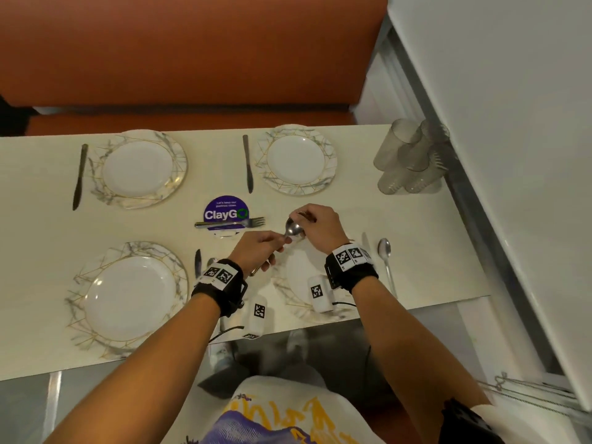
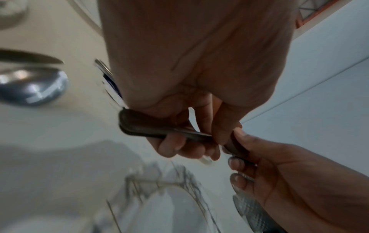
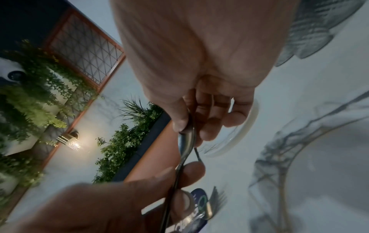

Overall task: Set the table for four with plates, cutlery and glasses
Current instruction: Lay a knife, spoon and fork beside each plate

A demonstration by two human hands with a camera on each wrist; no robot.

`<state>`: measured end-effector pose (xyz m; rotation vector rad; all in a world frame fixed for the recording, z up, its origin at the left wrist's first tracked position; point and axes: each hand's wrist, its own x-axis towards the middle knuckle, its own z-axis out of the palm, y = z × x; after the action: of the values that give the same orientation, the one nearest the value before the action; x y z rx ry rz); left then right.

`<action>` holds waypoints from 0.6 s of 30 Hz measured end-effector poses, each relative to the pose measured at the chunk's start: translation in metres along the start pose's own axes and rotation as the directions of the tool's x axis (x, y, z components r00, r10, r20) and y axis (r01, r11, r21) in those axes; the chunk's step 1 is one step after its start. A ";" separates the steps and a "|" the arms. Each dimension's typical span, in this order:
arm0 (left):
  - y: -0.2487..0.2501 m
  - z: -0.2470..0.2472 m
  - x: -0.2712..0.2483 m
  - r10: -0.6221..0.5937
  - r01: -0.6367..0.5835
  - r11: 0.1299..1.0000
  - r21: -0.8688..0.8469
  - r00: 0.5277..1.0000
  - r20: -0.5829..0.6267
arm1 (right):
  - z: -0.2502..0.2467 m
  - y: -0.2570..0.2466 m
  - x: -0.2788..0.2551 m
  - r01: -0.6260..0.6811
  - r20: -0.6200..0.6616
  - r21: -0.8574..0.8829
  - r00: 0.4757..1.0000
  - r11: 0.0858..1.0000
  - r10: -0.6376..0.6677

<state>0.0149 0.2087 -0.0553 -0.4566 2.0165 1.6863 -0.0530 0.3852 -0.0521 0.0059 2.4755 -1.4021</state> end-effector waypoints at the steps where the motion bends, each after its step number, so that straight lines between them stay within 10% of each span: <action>1: -0.003 -0.016 -0.003 0.010 -0.010 1.000 0.013 1.000 0.004 | 0.009 -0.006 0.000 -0.005 -0.013 0.024 1.000 1.000 0.005; 10: -0.018 -0.173 -0.018 0.029 -0.110 0.953 -0.282 0.961 -0.276 | 0.105 -0.062 -0.005 -0.044 0.078 0.151 0.996 0.988 0.032; 18: -0.010 -0.191 -0.012 0.053 -0.227 0.867 -0.444 0.927 -0.372 | 0.158 -0.100 -0.012 0.063 0.188 -0.057 0.981 0.996 -0.051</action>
<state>0.0036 0.0192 -0.0317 -0.8458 1.8752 2.3566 -0.0159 0.2016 -0.0416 -0.2021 2.3798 -1.2834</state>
